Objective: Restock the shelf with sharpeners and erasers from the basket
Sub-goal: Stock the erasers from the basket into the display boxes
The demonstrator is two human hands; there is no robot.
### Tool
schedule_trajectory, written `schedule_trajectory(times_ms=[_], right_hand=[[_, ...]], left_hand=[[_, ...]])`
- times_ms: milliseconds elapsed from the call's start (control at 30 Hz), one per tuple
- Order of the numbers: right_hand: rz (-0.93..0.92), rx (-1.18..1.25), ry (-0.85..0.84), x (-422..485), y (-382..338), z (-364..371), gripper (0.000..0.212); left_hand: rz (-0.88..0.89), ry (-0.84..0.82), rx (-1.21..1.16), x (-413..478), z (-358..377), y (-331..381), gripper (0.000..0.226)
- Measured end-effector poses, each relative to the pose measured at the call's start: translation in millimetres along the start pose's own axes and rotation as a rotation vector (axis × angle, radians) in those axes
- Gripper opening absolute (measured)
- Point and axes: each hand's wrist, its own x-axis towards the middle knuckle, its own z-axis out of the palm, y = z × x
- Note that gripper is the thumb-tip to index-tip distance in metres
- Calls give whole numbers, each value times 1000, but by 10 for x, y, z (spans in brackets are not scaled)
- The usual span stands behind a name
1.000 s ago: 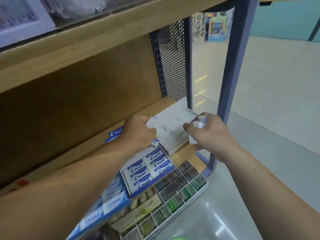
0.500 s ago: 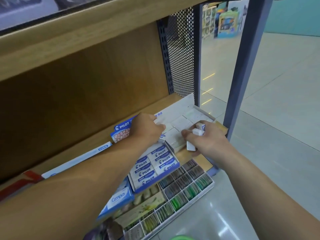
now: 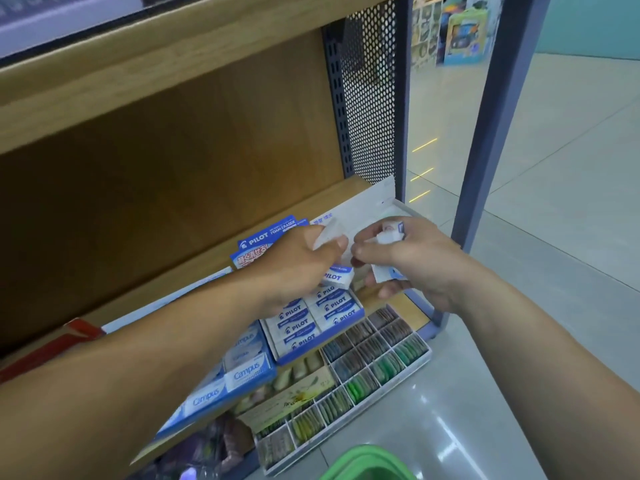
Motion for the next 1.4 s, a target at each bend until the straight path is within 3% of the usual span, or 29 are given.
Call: schedule_trajectory(times_ms=[100,233,367,467,667,833,1100,1233,1400], right_hand=[[73,3,-197,-71,-38,146,18],[111,9,-261,-123,-40,274,22],[62,-147,-143,-103,-47,319,17],[23,-261,-38,-79,16,299,13],[-18,-242,127,-50,168,277,10],[105,-325,37,-132,171,159,18],[152,-170,83,-171,240,92,25],[73,-163,76,-186,184,102,27],[-102,-150,-151,-219,31,193,18]], left_hand=[[22,59,-108,-148,-41,-17,24],[76,112,-111,-291,-98,-34,25],[84,128,117,-355,-177,-68,24],[120,-30,423,-405,-239,-152,16],[87,-129,690,-435,-153,-362,20],[91,-151,799,-441,-81,-315,23],[143,-66,685,-441,-71,-308,14],[123,-38,581,-461,-76,-264,16],[21,-198,139,-615,-89,-92,14]])
